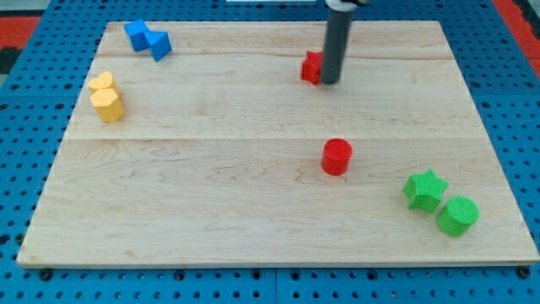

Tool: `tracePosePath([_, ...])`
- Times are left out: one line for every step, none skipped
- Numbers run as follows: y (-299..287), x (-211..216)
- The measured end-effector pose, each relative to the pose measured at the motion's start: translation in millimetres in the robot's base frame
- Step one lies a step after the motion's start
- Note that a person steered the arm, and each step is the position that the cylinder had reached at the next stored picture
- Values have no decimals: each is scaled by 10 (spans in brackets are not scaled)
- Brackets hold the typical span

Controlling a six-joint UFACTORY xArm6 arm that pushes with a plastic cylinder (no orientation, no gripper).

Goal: Push the red circle into the red star

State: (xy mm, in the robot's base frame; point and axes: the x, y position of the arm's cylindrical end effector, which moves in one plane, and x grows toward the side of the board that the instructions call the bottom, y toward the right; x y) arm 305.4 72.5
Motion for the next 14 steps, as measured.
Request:
tracePosePath([-710, -384])
tracePosePath([-656, -329])
tracePosePath([331, -77])
tracePosePath([827, 1053])
tracePosePath([546, 1628])
tracePosePath([-219, 1607])
tracePosePath([-56, 1749])
tracePosePath([-184, 2020])
tracePosePath([-901, 1962])
tracePosePath([-1171, 1393])
tracePosePath([-1235, 1847])
tracePosePath([-1943, 1860])
tracePosePath([-1830, 1345])
tracePosePath([-1452, 1237])
